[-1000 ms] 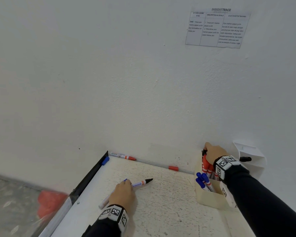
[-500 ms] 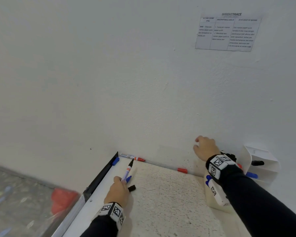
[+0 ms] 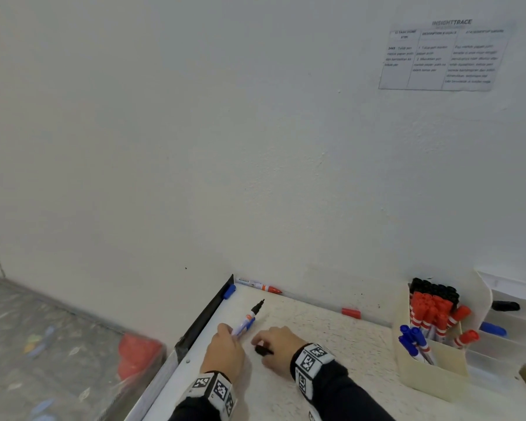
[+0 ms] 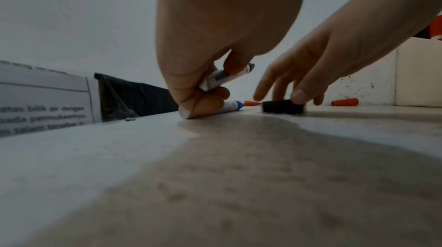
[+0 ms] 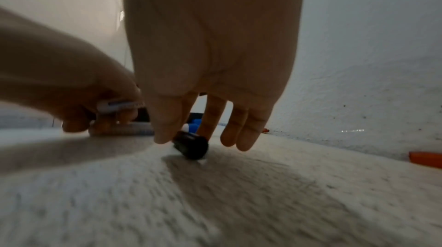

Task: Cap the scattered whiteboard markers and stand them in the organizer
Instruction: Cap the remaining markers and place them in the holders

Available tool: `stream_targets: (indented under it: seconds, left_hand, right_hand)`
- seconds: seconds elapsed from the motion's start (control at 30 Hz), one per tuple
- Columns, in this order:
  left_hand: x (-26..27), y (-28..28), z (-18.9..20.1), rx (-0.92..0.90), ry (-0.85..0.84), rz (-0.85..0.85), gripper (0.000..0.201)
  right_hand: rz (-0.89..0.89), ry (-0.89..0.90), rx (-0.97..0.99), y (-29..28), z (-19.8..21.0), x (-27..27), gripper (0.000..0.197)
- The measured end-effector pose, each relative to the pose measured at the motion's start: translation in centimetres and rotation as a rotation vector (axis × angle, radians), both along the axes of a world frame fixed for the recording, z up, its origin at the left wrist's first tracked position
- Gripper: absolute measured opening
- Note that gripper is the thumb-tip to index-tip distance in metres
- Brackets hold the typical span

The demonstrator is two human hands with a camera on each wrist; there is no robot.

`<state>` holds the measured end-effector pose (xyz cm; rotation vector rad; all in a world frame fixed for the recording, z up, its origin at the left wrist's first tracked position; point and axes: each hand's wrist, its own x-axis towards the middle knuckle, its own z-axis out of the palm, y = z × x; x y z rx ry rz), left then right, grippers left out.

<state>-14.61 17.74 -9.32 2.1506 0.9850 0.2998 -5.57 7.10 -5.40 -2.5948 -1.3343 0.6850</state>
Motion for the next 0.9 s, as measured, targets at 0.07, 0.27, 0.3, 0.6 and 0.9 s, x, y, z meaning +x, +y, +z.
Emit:
stream_targets:
  seconds: [0.07, 0.27, 0.3, 0.6, 0.9]
  left_hand:
    - [-0.1, 0.2, -0.4, 0.045, 0.006, -0.006, 0.007]
    - [0.0, 0.3, -0.8, 0.084, -0.012, -0.058, 0.007]
    - [0.0, 0.2, -0.8, 0.085, -0.006, -0.076, 0.007]
    - [0.1, -0.6, -0.3, 0.114, -0.024, -0.282, 0.009]
    - [0.0, -0.9, 0.3, 0.037, -0.036, -0.353, 0.011]
  right_hand:
    - [-0.002, -0.044, -0.02, -0.4, -0.4, 0.4, 0.036]
    - [-0.327, -0.039, 0.337, -3.2, -0.2, 2.9, 0.021]
    - [-0.388, -0.007, 0.456, -3.6, 0.1, 3.3, 0.017]
    - [-0.4, 0.223, 0.781, -5.0, -0.2, 3.8, 0.029]
    - [-0.408, 0.307, 0.81, -6.3, -0.1, 4.2, 0.032]
